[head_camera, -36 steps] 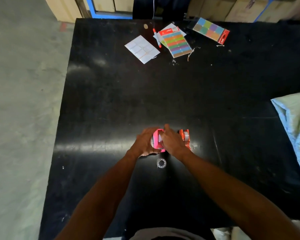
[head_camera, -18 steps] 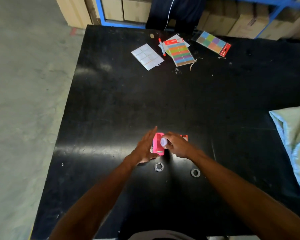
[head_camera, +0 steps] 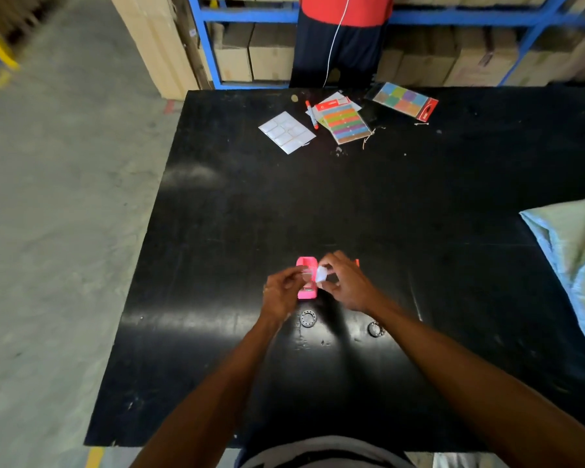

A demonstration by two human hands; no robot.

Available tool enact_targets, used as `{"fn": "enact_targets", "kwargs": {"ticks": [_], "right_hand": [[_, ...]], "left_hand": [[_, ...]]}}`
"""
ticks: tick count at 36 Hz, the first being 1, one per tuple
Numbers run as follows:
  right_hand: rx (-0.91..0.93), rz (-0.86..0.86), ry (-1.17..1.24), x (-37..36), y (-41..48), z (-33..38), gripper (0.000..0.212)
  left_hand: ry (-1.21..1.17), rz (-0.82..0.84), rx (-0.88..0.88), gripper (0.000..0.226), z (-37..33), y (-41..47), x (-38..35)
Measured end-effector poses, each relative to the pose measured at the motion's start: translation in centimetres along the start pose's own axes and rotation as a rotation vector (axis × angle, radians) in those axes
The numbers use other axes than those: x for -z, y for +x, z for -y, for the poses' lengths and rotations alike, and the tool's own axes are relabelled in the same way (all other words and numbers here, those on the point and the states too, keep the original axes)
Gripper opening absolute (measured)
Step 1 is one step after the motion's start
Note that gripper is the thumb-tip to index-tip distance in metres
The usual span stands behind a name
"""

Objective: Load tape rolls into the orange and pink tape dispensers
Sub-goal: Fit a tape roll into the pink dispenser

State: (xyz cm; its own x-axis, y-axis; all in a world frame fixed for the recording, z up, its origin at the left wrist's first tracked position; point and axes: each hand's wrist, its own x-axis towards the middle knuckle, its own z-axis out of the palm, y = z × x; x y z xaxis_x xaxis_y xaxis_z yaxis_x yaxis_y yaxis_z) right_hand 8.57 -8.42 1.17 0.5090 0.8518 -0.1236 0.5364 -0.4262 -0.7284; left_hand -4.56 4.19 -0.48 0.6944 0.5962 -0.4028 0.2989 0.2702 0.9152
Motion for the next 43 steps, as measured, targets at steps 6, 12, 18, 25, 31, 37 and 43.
{"fn": "enact_targets", "kwargs": {"ticks": [6, 12, 18, 25, 31, 37, 43], "right_hand": [[-0.04, 0.141, -0.047, -1.2, -3.5, -1.1, 0.016], [-0.175, 0.235, -0.21, -5.2, -5.5, -2.8, 0.008], [-0.283, 0.284, -0.382, -7.2, -6.1, -3.6, 0.04], [-0.159, 0.204, -0.53, -7.7, -4.1, -2.2, 0.07], [-0.241, 0.211, -0.506, -9.6, -3.1, -1.8, 0.07], [-0.293, 0.153, -0.422, -10.3, -2.9, -2.1, 0.053], [-0.316, 0.091, 0.045, -9.0, -3.0, -1.3, 0.041]], "left_hand": [[-0.038, -0.026, 0.053, 0.018, 0.1, -1.2, 0.9], [-0.078, -0.039, 0.074, 0.028, 0.6, -2.1, 1.0], [-0.11, -0.053, 0.113, 0.028, 0.6, -1.8, 1.2], [-0.113, -0.028, 0.132, 0.028, 1.0, -0.5, 1.8], [-0.091, -0.004, 0.152, 0.026, 1.3, 0.3, 2.2], [-0.075, 0.006, 0.163, 0.028, 1.2, 0.5, 2.5], [-0.06, 0.047, 0.201, 0.027, 1.4, 0.1, 2.9]]}}
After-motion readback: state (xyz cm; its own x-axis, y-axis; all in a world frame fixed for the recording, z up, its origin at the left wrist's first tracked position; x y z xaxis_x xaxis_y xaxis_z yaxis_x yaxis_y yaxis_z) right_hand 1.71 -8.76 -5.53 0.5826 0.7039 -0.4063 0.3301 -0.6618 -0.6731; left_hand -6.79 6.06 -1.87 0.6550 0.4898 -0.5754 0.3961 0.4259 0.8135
